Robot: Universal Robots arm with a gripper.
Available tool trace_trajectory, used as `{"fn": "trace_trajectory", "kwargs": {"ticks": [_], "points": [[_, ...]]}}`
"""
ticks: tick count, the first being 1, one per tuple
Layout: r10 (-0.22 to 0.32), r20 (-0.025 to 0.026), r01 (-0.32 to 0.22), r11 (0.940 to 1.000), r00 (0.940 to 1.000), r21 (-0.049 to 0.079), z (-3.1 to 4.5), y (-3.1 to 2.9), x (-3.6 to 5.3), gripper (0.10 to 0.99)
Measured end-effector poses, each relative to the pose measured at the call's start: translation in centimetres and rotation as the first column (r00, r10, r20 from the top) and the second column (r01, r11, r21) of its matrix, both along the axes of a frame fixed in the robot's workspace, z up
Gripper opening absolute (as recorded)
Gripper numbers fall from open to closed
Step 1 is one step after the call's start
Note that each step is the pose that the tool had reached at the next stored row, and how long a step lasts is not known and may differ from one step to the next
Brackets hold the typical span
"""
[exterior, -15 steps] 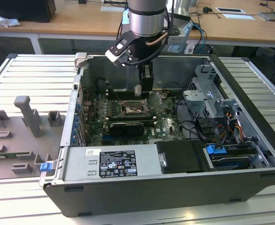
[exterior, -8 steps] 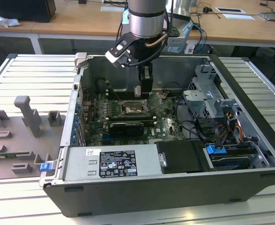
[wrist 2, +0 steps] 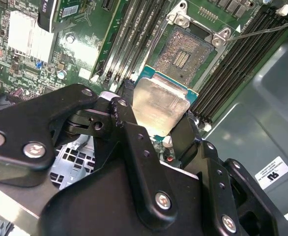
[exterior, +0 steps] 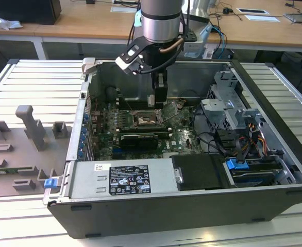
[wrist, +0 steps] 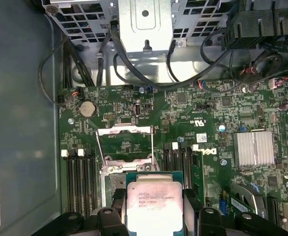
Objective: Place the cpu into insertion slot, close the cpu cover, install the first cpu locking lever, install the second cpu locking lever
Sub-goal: 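Place the cpu into insertion slot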
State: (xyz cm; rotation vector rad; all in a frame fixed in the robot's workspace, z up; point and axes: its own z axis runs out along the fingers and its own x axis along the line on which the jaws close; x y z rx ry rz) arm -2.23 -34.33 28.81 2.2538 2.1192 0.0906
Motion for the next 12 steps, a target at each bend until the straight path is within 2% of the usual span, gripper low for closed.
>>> {"fn": "trace_trajectory", "kwargs": {"ticks": [12], "points": [[-0.016, 0.0001, 0.016, 0.9999, 0.9999, 0.0, -0.29, 0.0, 0.0, 0.545]]}}
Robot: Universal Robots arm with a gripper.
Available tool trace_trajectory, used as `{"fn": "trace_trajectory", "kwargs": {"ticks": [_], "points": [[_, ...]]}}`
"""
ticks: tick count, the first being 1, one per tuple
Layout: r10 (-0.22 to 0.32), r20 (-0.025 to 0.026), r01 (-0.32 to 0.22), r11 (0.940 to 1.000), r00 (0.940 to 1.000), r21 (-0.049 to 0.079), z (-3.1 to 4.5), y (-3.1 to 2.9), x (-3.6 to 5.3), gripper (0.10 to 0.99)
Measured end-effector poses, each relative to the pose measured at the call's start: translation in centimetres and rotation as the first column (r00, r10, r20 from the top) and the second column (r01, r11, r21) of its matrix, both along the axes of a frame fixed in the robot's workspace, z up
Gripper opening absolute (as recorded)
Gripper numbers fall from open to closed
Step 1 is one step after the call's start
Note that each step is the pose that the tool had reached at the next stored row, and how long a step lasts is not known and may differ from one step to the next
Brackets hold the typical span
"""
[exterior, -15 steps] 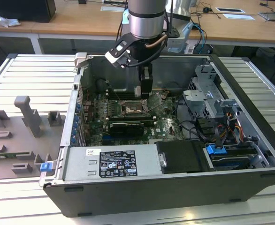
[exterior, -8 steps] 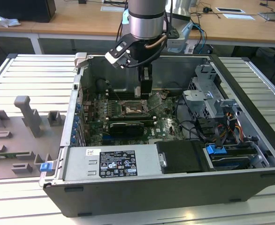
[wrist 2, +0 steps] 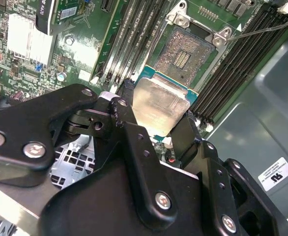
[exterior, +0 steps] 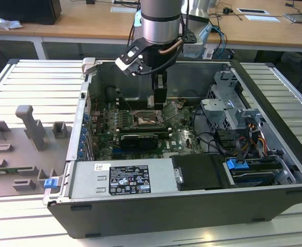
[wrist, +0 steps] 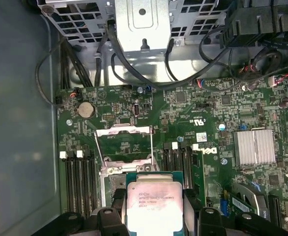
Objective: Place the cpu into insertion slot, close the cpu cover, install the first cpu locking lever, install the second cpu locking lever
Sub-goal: 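Place the cpu into insertion slot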
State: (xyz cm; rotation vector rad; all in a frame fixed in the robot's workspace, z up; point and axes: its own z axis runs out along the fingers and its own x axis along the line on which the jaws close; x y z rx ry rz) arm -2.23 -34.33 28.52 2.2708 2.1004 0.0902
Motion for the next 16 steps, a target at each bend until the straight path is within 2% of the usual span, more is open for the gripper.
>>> {"fn": "trace_trajectory", "kwargs": {"ticks": [6, 9, 13, 16], "points": [[-0.009, -0.0001, 0.009, 1.0, 1.0, 0.0, -0.24, 0.0, 0.0, 0.545], [-0.01, 0.0001, 0.01, 1.0, 1.0, 0.0, -0.71, 0.06, 0.0, 0.545], [0.058, 0.0, -0.058, 0.9983, 0.9983, 0.0, -1.15, 0.07, -0.01, 0.545], [0.072, 0.0003, -0.072, 0.9974, 0.9974, 0.004, -1.42, 0.07, -0.01, 0.545]]}}
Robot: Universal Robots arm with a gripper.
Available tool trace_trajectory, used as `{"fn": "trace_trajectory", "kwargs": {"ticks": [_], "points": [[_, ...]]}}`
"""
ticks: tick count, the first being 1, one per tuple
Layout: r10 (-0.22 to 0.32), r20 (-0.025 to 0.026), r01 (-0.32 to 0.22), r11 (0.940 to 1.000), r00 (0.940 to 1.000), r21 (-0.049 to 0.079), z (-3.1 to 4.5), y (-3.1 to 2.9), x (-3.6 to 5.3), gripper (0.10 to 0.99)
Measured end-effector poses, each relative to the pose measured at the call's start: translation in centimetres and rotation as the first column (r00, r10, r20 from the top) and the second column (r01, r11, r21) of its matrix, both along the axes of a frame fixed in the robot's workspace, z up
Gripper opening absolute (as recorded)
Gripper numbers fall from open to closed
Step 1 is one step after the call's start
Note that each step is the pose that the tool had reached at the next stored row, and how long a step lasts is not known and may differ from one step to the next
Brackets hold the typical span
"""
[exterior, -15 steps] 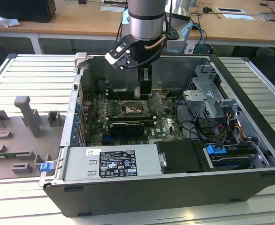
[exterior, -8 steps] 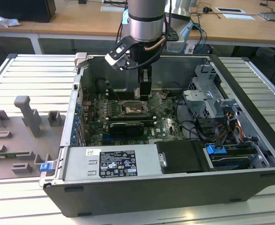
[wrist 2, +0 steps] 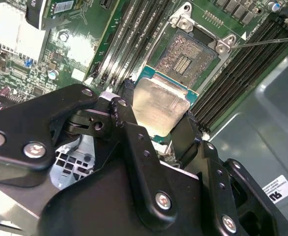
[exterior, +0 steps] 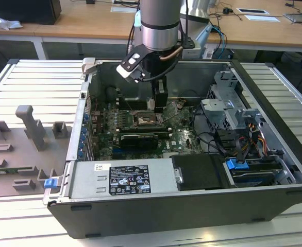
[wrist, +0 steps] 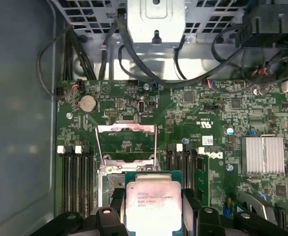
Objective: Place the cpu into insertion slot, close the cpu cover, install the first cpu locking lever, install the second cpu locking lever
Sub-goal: 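Place the cpu into insertion slot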
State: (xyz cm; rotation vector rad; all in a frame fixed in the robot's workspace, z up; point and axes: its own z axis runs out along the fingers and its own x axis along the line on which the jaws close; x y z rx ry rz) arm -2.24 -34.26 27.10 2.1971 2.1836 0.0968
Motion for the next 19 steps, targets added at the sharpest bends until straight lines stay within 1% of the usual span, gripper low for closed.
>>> {"fn": "trace_trajectory", "kwargs": {"ticks": [4, 12, 19], "points": [[0.0, -0.0001, 0.0, 1.0, 1.0, 0.0, -0.36, 0.0, 0.0, 0.545], [0.002, -0.0001, -0.002, 1.0, 1.0, 0.0, -0.59, 0.0, 0.0, 0.545], [0.002, -0.0001, -0.002, 1.0, 1.0, 0.0, -0.95, 0.0, 0.0, 0.545]]}}
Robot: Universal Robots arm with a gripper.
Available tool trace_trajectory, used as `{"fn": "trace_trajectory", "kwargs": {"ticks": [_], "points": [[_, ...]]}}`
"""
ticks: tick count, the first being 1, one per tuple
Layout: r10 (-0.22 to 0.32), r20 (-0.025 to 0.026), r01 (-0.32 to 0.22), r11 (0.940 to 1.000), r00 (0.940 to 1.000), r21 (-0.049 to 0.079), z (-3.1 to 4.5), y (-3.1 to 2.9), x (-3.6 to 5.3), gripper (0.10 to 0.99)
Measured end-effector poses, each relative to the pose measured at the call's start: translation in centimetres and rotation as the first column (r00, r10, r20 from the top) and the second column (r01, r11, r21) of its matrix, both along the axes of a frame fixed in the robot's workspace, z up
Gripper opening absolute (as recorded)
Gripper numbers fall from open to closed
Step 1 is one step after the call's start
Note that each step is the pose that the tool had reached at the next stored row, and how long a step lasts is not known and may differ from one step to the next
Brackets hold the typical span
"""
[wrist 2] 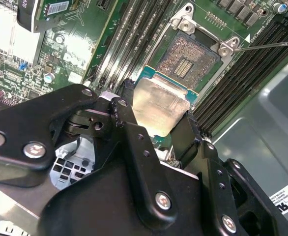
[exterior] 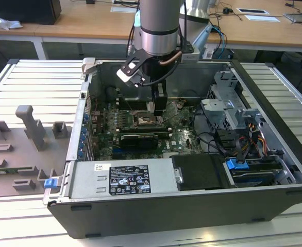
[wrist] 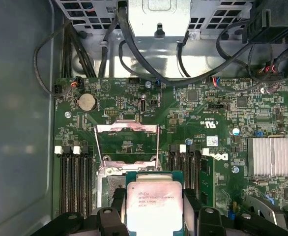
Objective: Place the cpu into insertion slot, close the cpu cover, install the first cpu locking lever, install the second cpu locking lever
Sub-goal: 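Place the cpu into insertion slot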
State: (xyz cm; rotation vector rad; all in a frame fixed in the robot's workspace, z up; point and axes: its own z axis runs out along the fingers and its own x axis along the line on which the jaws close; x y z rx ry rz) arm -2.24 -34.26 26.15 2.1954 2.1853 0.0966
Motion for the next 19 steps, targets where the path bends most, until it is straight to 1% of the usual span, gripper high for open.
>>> {"fn": "trace_trajectory", "kwargs": {"ticks": [8, 15, 19], "points": [[0.0, 0.0, 0.0, 1.0, 1.0, 0.001, -0.39, 0.07, -0.01, 0.545], [0.0, 0.0, 0.0, 1.0, 1.0, 0.001, -0.56, 0.1, -0.15, 0.545], [-0.005, 0.0, 0.005, 1.0, 1.0, 0.001, -0.69, 0.11, -0.43, 0.545]]}}
